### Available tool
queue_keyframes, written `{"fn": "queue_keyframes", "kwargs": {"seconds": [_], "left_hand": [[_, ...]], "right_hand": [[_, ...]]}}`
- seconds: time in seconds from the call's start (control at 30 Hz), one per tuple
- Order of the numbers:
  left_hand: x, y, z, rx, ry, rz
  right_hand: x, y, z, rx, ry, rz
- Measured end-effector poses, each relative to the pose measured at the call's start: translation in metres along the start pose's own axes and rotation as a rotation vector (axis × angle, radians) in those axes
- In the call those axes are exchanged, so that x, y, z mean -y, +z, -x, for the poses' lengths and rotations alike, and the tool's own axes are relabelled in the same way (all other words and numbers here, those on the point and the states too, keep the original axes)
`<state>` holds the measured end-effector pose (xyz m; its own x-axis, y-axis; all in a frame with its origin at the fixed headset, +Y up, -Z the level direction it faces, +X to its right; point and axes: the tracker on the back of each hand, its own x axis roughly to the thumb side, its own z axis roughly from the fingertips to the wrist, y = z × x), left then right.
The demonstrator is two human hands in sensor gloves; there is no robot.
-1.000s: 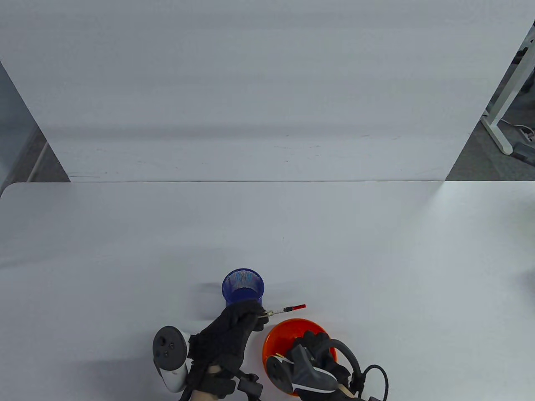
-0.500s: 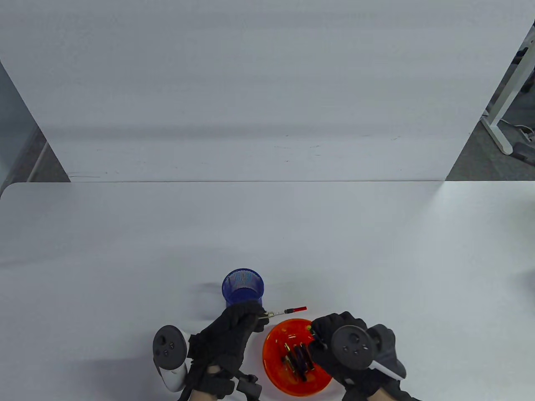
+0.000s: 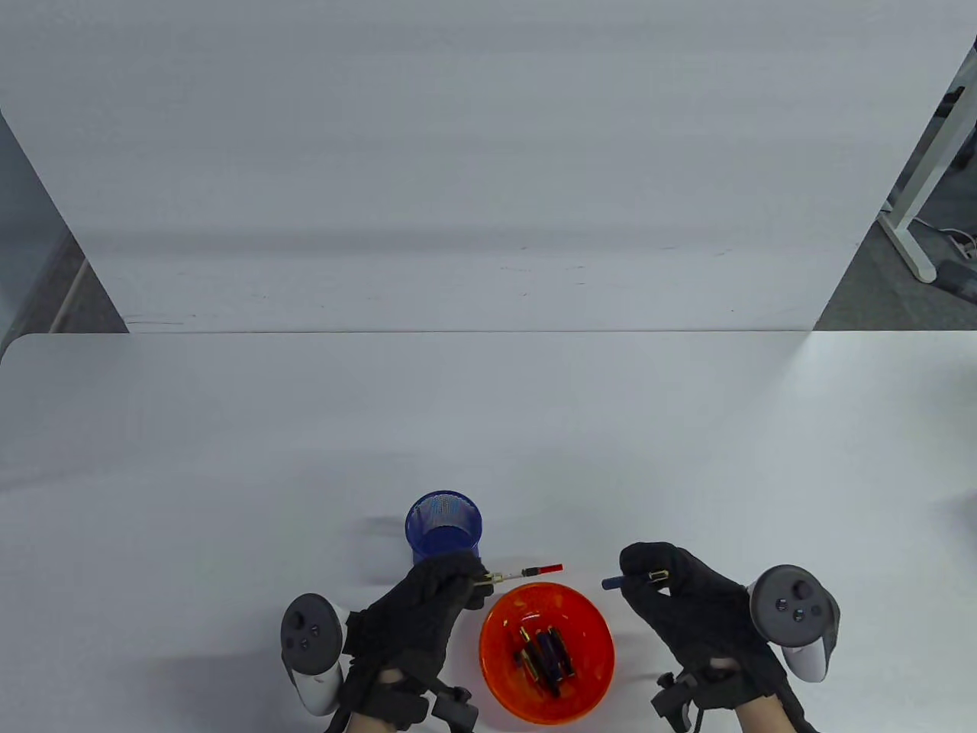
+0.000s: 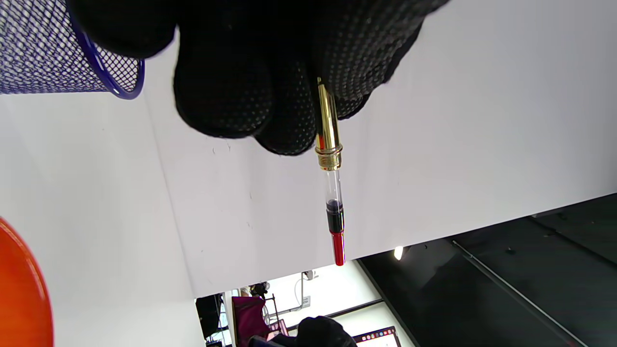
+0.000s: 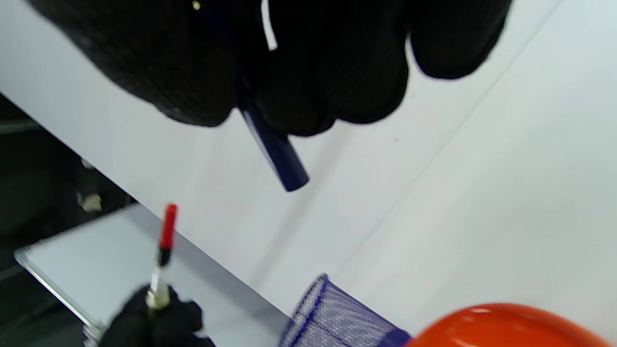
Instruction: Assemble fountain pens from components
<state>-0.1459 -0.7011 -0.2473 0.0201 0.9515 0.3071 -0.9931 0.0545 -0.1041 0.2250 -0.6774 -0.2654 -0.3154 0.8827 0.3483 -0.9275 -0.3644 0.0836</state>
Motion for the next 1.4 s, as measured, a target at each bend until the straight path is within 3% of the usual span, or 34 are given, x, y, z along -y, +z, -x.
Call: {"fn": "queue_keyframes", "kwargs": {"seconds": [0.27,1.03,1.33,1.4], "left_hand": [[0.008,0.000,0.003,-0.006,-0.010,0.046],[0.030,0.001,0.000,0.034,-0.019,0.145],[0.036,0.001,0.003,0.000,-0.022,0.208],[0.035,0.001,0.005,-0.011,0.011,0.180]], "right_hand": [[-0.003,-0.002,0.011,0.015,-0.328,-0.026],[-0.030,-0.004,0.011,0.036,-0.393,-0.243],[-0.041,-0.003,0.009,0.043,-0.363,-0.287],[-0.043,-0.003,0.010,0.036,-0.378,-0.277]]}}
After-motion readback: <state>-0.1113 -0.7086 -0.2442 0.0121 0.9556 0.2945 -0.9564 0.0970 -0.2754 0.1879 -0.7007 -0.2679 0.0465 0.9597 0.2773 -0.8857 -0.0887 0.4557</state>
